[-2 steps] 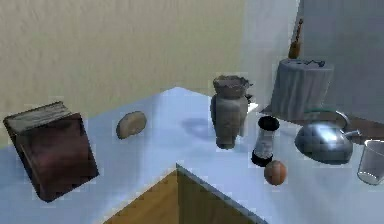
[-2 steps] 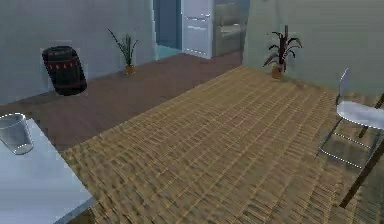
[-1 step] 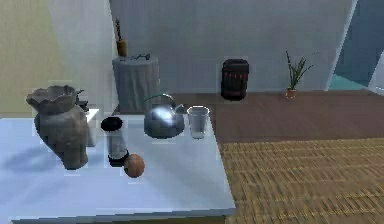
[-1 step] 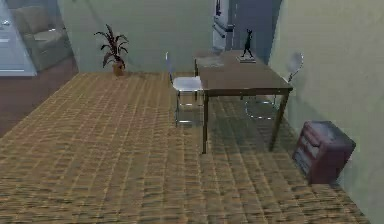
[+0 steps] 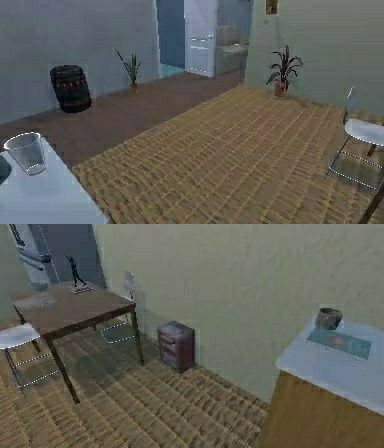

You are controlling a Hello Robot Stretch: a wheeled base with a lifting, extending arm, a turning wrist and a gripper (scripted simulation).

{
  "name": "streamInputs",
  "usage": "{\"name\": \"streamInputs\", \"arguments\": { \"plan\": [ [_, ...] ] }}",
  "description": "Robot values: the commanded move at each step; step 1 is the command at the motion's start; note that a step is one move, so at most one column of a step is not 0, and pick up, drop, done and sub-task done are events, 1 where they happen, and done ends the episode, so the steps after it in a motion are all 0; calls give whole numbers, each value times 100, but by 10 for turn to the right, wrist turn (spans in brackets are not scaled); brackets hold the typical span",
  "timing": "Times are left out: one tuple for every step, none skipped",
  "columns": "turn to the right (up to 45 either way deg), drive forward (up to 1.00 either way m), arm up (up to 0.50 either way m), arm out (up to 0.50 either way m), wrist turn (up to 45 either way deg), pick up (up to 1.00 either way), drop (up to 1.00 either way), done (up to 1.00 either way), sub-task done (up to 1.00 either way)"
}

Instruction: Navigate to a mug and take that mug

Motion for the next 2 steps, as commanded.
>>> {"name": "streamInputs", "arguments": {
  "plan": [
    [390, 0, 0, 0, 0, 0, 0, 0, 0],
    [0, 30, 0, 0, 0, 0, 0, 0, 0]
  ]
}}
